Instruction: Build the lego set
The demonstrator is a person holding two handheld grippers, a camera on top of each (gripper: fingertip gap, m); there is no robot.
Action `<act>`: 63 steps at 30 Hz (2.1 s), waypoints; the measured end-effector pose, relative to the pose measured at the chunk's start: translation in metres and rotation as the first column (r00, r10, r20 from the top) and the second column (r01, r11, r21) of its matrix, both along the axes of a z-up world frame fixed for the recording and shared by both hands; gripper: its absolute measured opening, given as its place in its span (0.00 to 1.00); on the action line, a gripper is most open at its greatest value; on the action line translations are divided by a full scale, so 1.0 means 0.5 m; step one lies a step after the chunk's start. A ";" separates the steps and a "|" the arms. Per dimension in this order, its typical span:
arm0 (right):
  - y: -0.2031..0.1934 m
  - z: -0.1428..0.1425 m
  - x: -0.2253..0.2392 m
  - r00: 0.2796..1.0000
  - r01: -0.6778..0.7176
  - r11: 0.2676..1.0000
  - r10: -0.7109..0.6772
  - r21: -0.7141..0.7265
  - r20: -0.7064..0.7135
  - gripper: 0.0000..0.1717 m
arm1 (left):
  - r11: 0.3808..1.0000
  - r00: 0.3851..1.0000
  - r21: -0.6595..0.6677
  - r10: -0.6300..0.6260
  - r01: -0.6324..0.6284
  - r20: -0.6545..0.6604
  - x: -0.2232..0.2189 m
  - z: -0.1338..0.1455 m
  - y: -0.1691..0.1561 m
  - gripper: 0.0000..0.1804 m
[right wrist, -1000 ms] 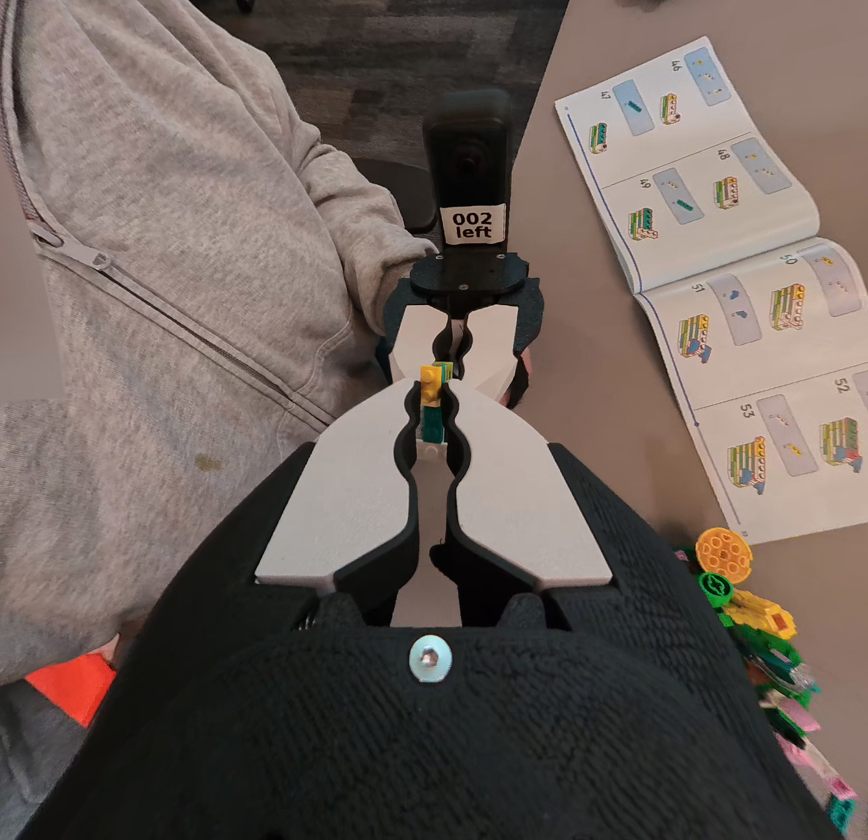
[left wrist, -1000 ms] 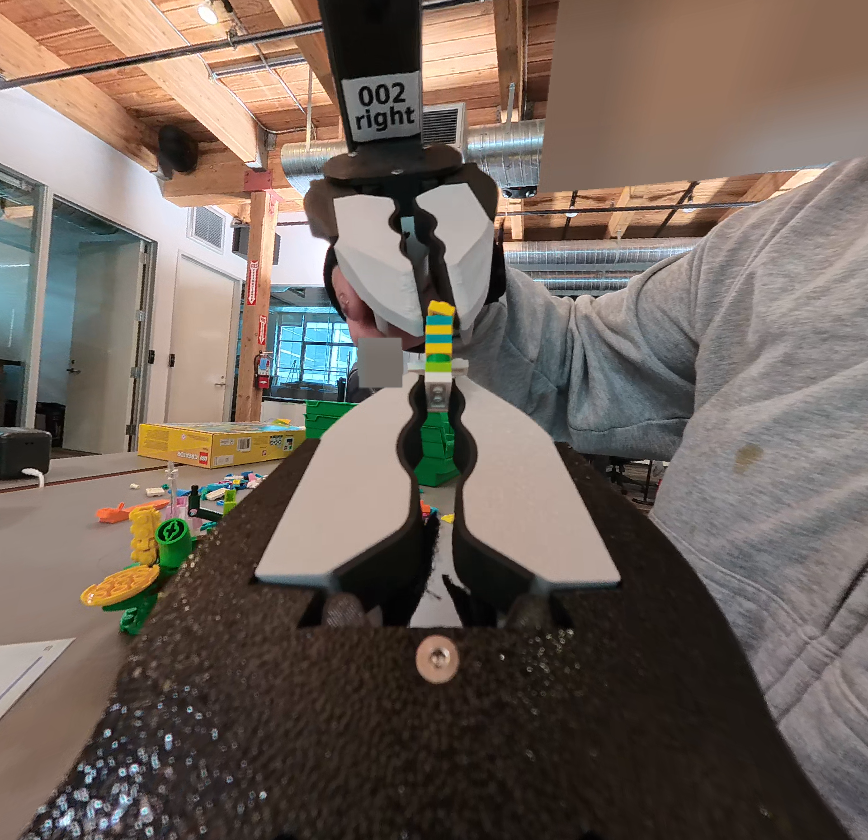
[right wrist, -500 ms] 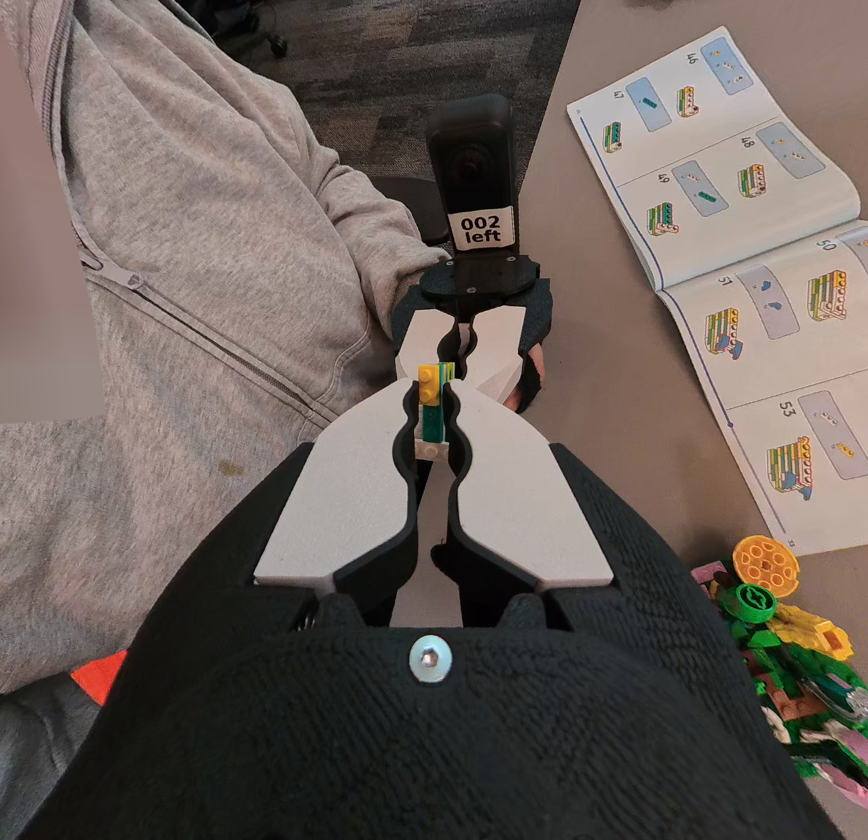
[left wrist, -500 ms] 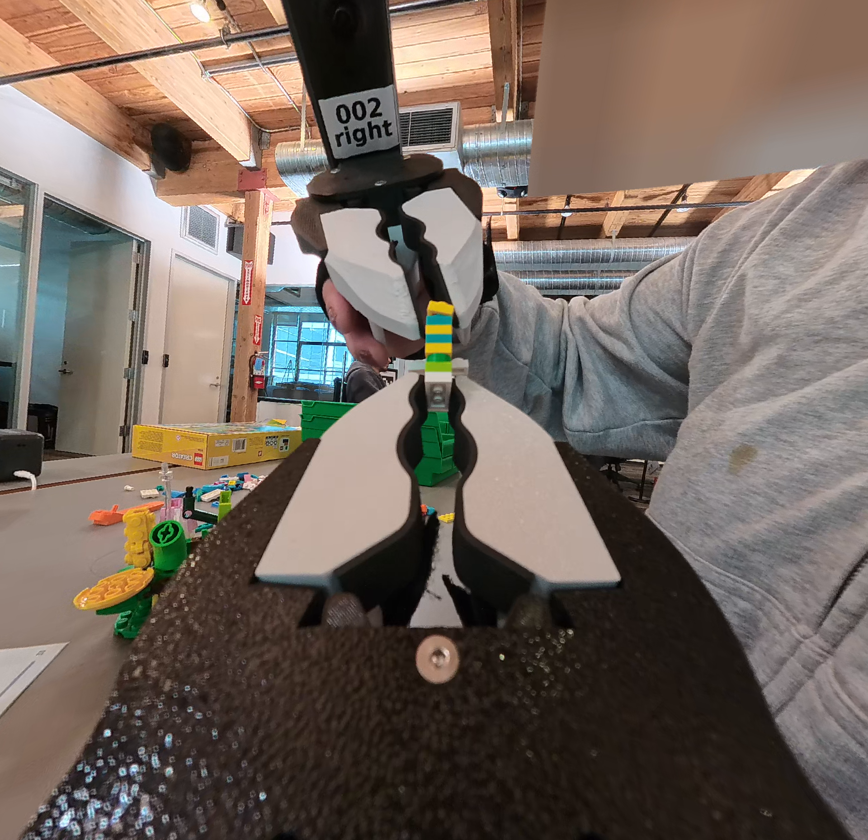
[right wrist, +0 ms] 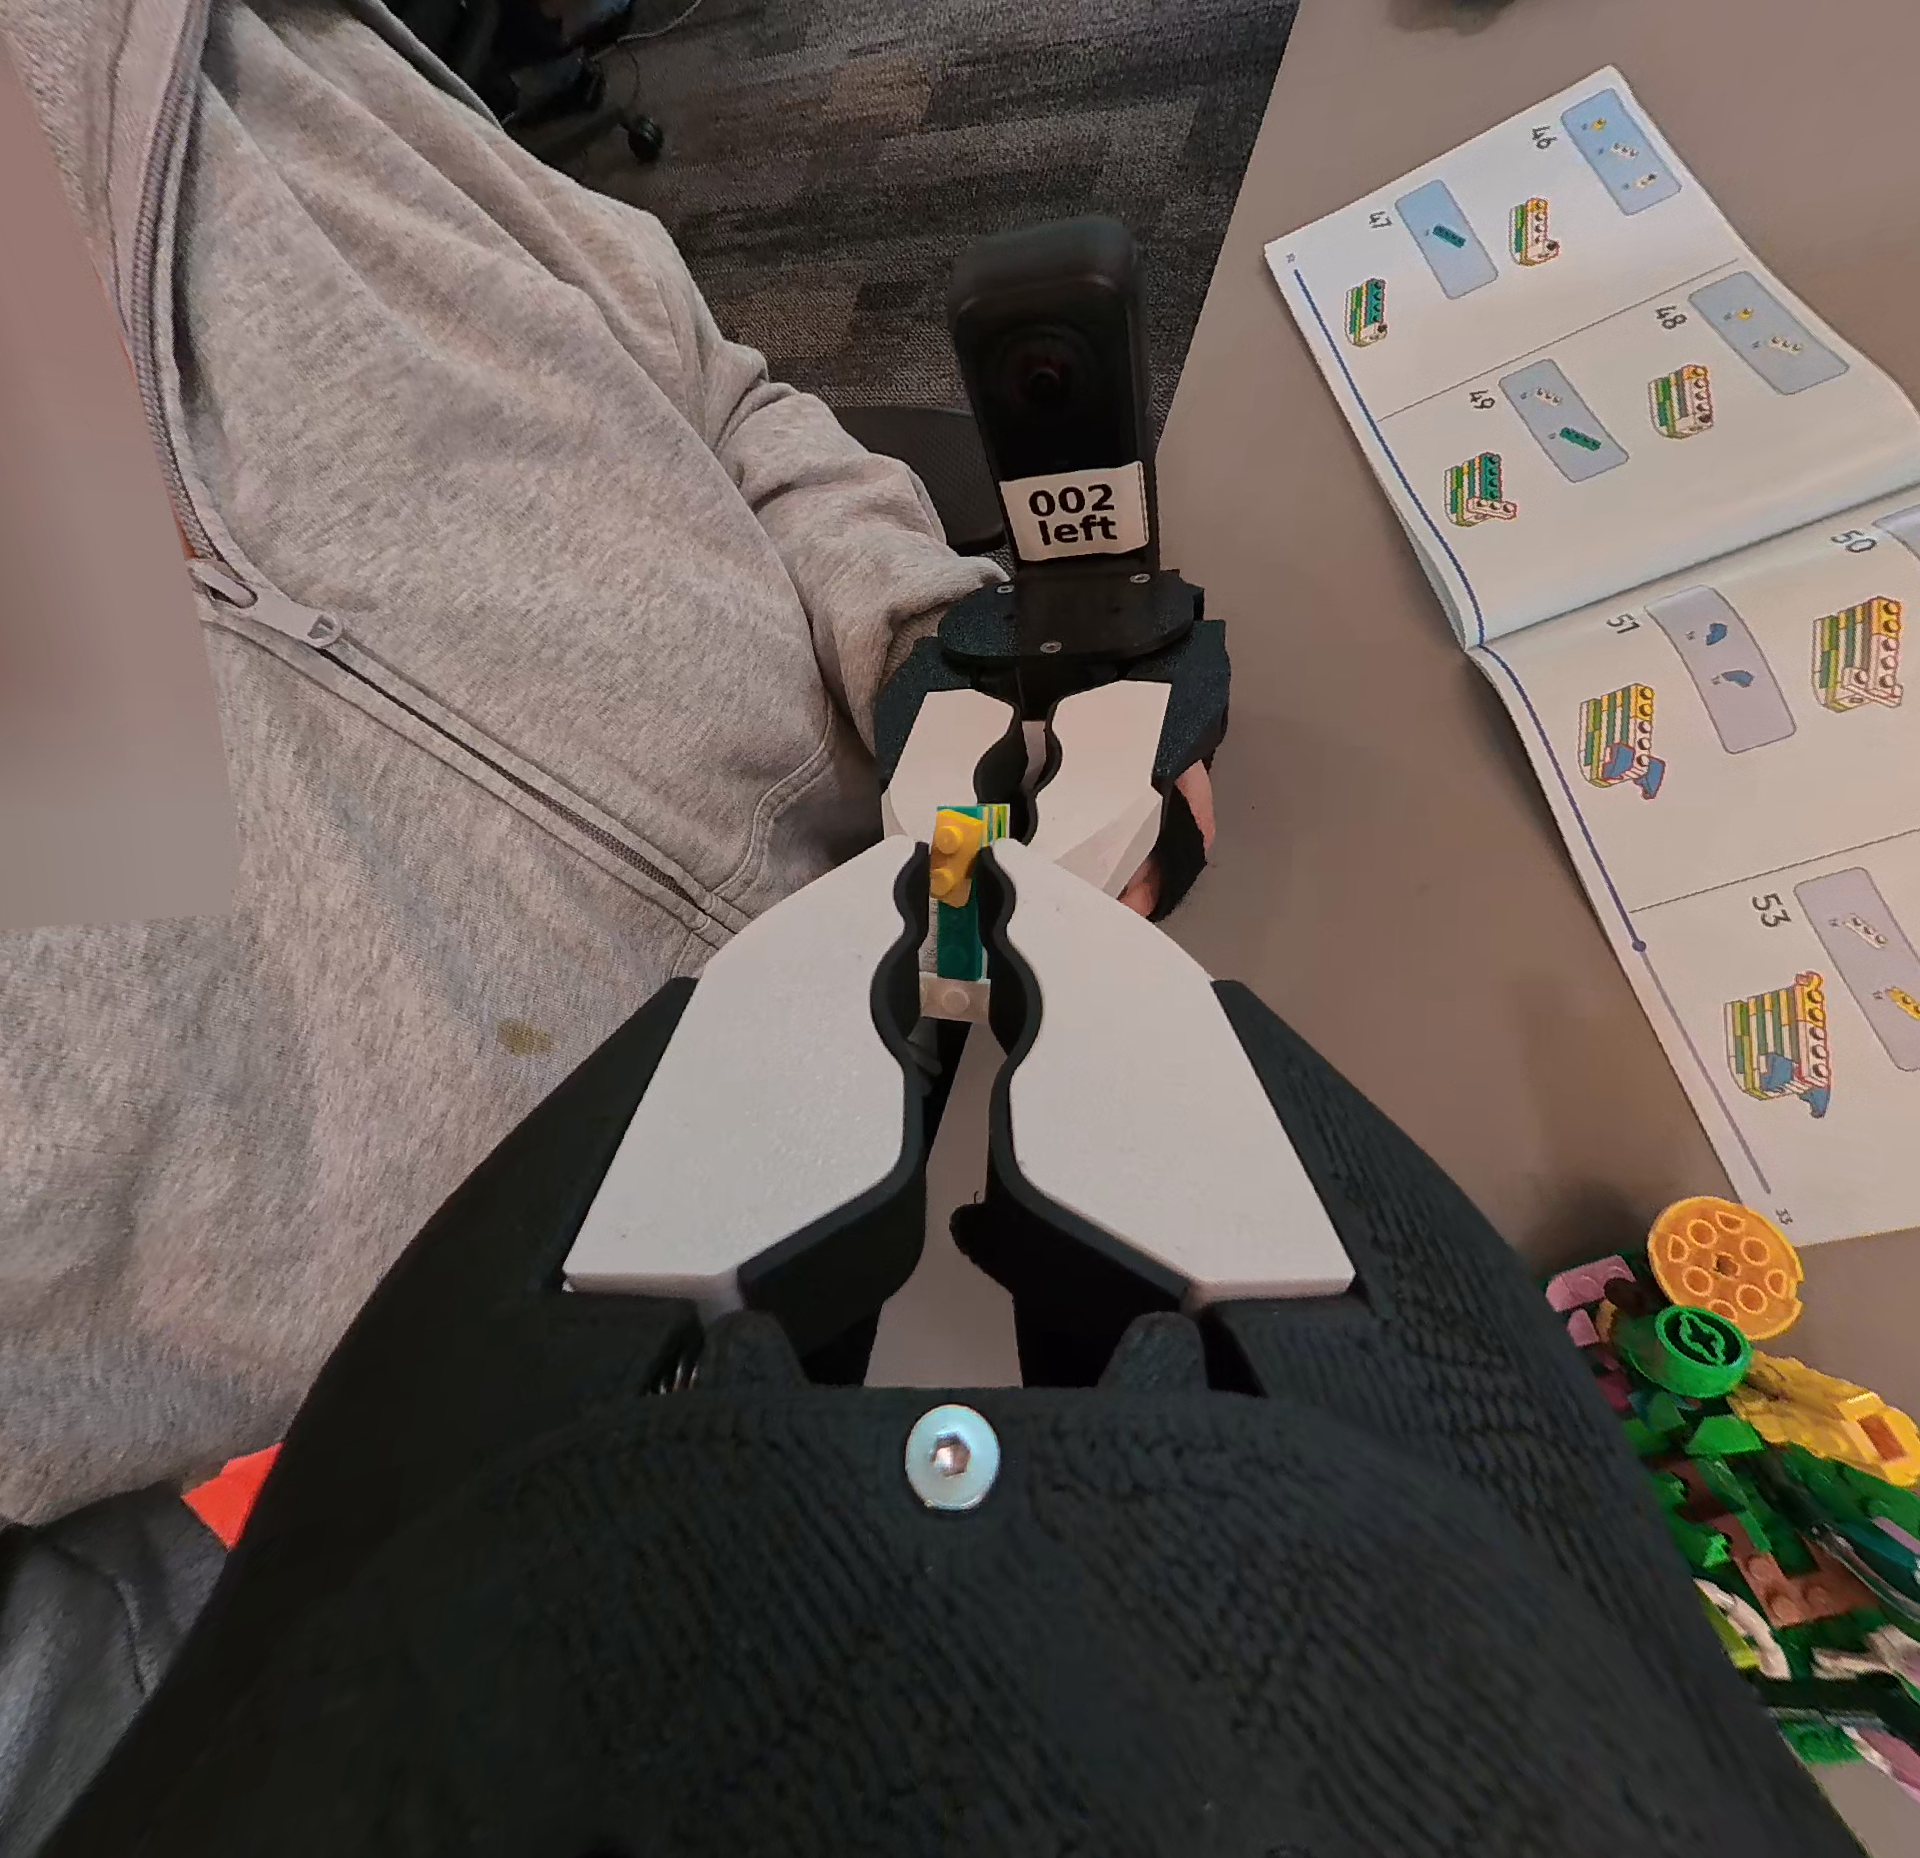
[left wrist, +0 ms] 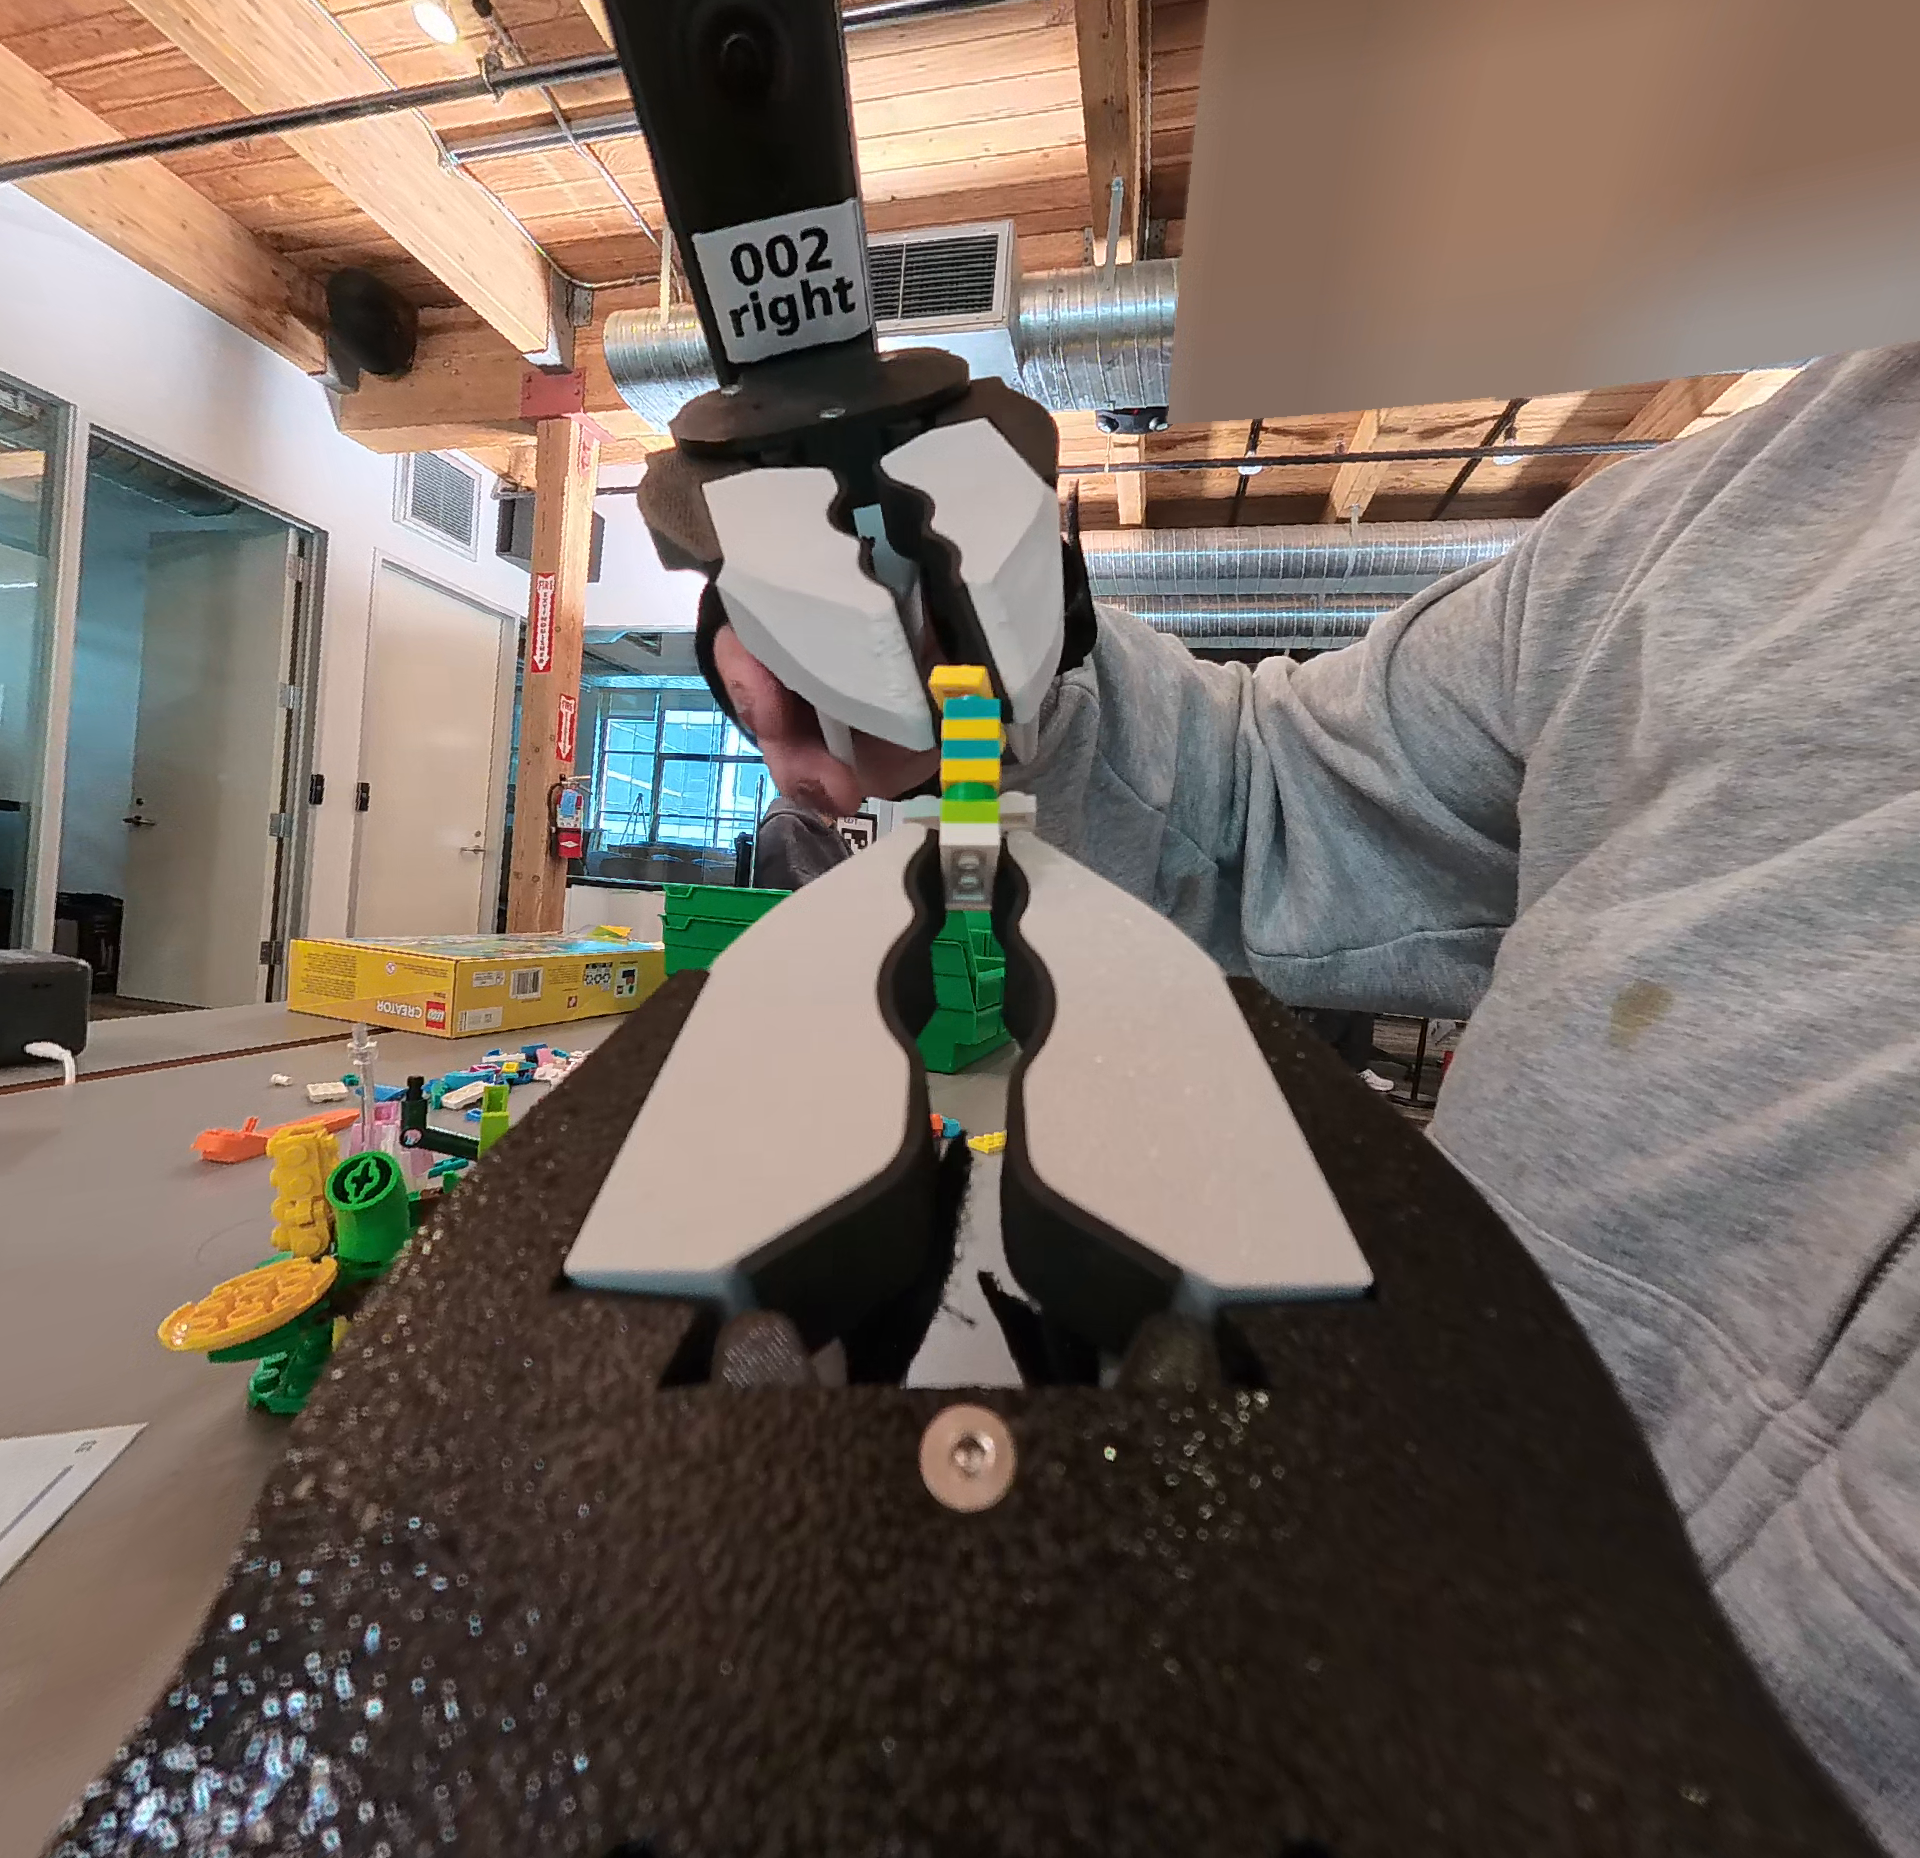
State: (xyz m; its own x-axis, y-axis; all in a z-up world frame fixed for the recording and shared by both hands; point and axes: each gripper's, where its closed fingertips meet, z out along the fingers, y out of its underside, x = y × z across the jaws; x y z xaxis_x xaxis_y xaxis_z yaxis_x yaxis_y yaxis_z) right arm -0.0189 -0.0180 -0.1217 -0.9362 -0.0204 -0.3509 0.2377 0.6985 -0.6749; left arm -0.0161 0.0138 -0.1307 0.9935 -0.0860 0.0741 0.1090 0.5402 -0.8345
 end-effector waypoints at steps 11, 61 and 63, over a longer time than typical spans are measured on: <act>0.007 -0.003 0.014 0.994 -0.100 0.994 0.101 0.040 -0.037 0.04 | 0.998 0.998 -0.021 -0.056 0.056 -0.020 0.016 -0.004 0.006 0.05; 0.009 -0.008 0.021 0.967 -0.217 0.969 0.230 0.117 -0.113 0.06 | 0.995 0.995 -0.041 -0.093 0.092 -0.024 0.026 -0.010 0.006 0.05; 0.009 -0.007 0.020 0.968 -0.212 0.971 0.224 0.111 -0.111 0.05 | 0.995 0.995 -0.039 -0.093 0.092 -0.022 0.026 -0.010 0.006 0.05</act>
